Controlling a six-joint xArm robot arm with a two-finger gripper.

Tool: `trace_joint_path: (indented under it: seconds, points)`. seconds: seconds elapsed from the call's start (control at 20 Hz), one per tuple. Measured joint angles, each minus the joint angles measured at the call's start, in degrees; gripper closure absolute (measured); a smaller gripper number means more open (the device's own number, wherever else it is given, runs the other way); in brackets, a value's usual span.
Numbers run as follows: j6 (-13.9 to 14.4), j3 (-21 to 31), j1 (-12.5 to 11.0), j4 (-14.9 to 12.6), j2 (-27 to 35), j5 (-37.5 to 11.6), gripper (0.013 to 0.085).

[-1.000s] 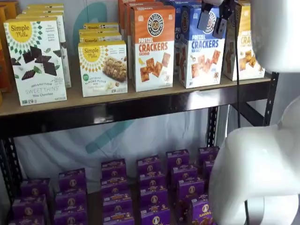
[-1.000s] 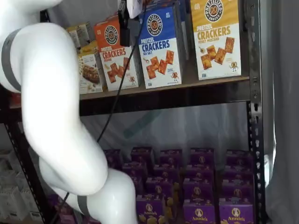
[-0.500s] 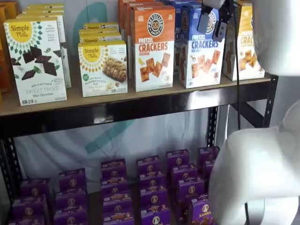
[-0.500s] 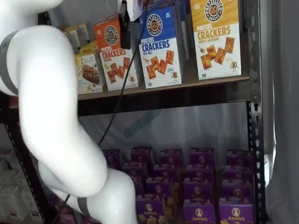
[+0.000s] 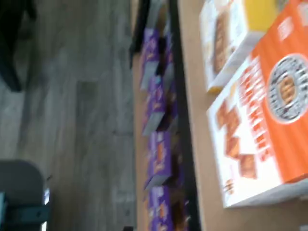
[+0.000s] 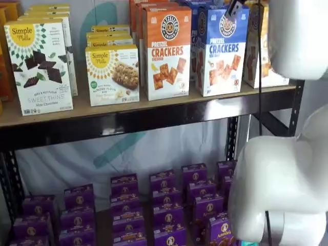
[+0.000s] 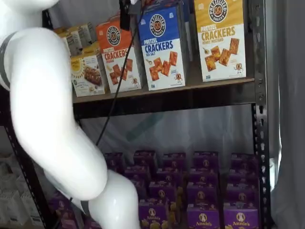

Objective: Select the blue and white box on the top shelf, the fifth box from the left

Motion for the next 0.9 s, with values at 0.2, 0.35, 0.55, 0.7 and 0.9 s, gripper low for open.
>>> trace_joint_path:
  seconds: [0.2, 0.35, 0.55, 0.7, 0.9]
  points:
    - [0.2, -0.7, -2.2, 3.9, -0.2, -3.7, 0.0130]
    - [0.3, -1.4, -1.6, 3.4, 0.5, -6.2, 0.0130]
    - [0.2, -2.6, 0.1, 1.5, 2.6, -9.5, 0.0130]
    - [0.0, -4.4, 1.3, -0.4, 5.0, -10.2, 0.0130]
    - [-0.8, -4.9, 2.6, -2.9, 7.1, -12.5, 0.0130]
